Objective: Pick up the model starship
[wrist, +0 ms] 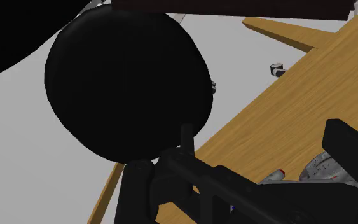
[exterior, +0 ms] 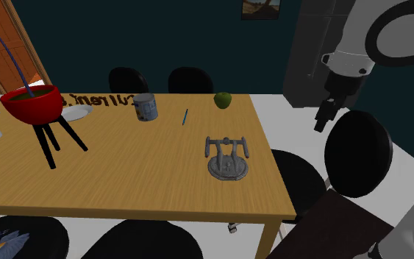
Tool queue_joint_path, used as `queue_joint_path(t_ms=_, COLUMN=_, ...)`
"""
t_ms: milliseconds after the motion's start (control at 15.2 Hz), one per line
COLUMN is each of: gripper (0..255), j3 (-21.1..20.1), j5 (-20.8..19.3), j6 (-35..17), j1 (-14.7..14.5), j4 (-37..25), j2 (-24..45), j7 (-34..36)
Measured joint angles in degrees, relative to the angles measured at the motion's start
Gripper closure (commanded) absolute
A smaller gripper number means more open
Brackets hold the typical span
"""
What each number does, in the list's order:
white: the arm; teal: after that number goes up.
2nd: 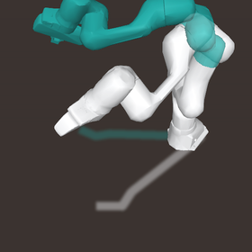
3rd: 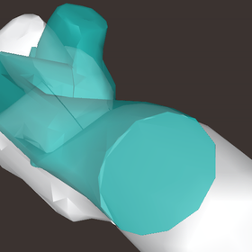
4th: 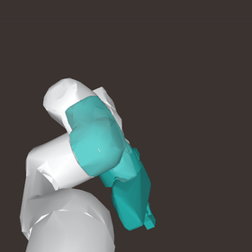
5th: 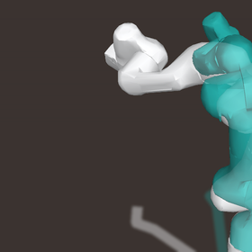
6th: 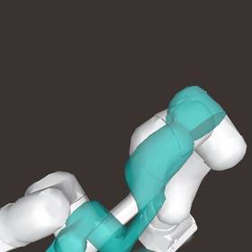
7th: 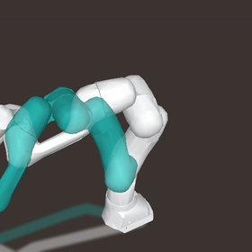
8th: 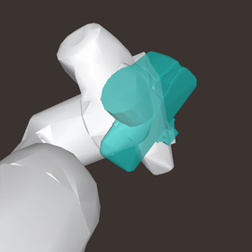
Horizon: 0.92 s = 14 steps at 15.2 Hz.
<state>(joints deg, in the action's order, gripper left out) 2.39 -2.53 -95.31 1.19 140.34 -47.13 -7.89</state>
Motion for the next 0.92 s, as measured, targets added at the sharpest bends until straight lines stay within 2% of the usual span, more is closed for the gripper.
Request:
queue_joint_path(t_ms=198, gripper=0, j3=0.02, j5=0.00, j6=-1.79, j1=-0.67, j4=-0.85, j2=2.89, j7=-0.95)
queue_joint_path(t_ms=660, gripper=0, j3=-0.28, j5=0.17, j6=-9.65, j1=-4.07, j4=-7.32, j2=18.60, j7=-6.24)
queue_joint_path(t_ms=924, gripper=0, j3=-0.74, j5=0.31, j6=-12.30, j1=-5.74, j4=-12.51, j2=27.22, j7=-9.47)
